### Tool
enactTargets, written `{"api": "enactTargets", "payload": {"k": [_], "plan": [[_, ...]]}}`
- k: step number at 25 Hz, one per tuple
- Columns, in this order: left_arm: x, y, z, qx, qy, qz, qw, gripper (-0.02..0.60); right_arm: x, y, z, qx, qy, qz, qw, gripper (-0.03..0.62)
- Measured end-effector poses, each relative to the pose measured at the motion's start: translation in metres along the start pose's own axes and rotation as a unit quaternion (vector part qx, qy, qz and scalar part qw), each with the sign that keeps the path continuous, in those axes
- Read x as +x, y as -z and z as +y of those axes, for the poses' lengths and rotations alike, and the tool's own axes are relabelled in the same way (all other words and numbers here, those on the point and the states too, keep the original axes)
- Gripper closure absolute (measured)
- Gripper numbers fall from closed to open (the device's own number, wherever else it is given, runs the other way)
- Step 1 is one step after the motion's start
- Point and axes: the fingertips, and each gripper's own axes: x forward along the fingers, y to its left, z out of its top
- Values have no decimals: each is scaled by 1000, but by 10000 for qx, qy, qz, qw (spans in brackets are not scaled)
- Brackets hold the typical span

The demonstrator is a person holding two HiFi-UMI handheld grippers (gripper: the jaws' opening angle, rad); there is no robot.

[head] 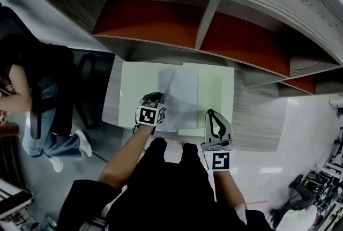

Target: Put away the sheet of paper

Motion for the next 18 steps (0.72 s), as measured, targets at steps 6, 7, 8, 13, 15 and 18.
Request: {"api": "enactTargets", "payload": {"k": [6, 7, 8, 13, 15, 18], "plan": [[13, -6, -31, 156, 73, 47, 9998, 572, -8, 4, -17, -69, -58, -55, 9999, 571], [16, -7, -37, 172, 97, 48, 9998, 572, -8, 3, -21, -94, -57, -126, 9999, 571], [19, -8, -42, 186, 122, 54, 9997, 571, -9, 2, -25, -106, -54, -161, 9998, 571], [33, -11, -70, 183, 272, 127, 9994, 571, -15, 5, -40, -124, -46, -241, 9996, 571], [39, -12, -80, 89, 356, 142, 9992, 571, -17, 5, -46, -176, -53, -293, 9994, 571], [46, -17, -90, 9, 430, 164, 9989, 571, -18, 5, -54, -210, -57, -350, 9992, 571]]}}
